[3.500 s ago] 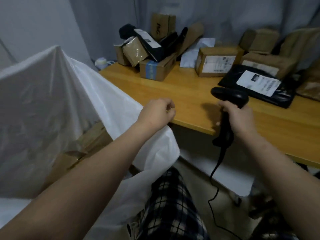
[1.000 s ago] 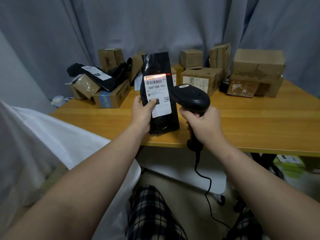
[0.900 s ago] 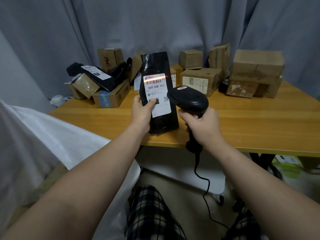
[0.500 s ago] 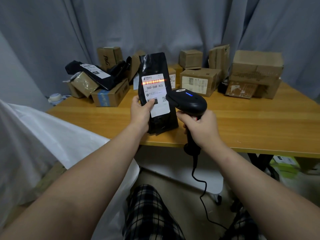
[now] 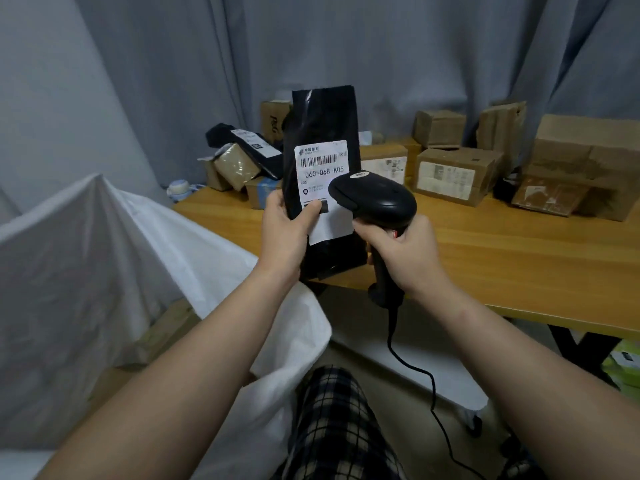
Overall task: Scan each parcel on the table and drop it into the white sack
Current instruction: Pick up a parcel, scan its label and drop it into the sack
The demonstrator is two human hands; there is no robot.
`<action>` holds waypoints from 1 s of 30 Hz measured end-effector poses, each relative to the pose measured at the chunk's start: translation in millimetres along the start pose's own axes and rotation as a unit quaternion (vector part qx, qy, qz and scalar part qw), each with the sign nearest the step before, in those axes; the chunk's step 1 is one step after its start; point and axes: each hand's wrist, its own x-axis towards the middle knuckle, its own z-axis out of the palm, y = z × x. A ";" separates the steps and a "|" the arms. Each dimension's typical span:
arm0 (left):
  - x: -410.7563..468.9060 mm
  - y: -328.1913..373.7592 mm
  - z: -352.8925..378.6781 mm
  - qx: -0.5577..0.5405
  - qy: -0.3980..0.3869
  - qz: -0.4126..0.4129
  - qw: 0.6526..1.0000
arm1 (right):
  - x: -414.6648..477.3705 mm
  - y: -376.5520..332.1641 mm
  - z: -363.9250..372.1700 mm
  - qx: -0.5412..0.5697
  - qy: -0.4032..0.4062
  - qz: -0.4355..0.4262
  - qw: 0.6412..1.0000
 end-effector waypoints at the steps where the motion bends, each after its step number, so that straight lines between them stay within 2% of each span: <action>1: -5.8 5.3 -19.1 0.008 0.011 0.018 1.000 | -2.2 -3.1 16.2 0.012 -0.015 -0.002 1.000; 5: -28.9 23.3 -102.9 0.109 0.071 0.077 0.989 | -15.9 -3.2 75.3 0.037 -0.096 0.022 0.994; 9: -46.0 3.4 -172.7 0.261 0.116 0.024 0.958 | -30.2 8.5 117.5 0.028 -0.161 0.071 0.984; 13: -55.6 -46.5 -205.1 0.475 0.074 -0.076 0.874 | -42.5 28.1 138.1 -0.014 -0.181 0.109 0.977; 15: -56.2 -62.5 -206.3 0.529 0.029 -0.136 0.837 | -46.3 41.0 140.8 -0.031 -0.183 0.131 0.974; 17: -48.8 -70.1 -197.8 0.567 0.003 -0.139 0.812 | -47.5 53.2 137.8 -0.033 -0.179 0.148 0.972; 20: -25.4 -69.8 -166.4 0.574 -0.014 -0.080 0.815 | -43.5 62.7 122.2 -0.036 -0.151 0.172 0.973; 25: 26.0 -61.1 -92.2 0.541 -0.090 0.027 0.836 | 3.6 59.7 66.9 0.017 -0.037 0.200 0.979; 27: 47.6 -60.0 -59.3 0.542 -0.116 0.056 0.830 | 32.7 59.4 33.2 0.046 0.017 0.235 0.971; 30: 76.2 -66.5 -10.9 0.544 -0.165 0.095 0.817 | 65.9 71.3 -21.4 0.129 0.073 0.305 0.941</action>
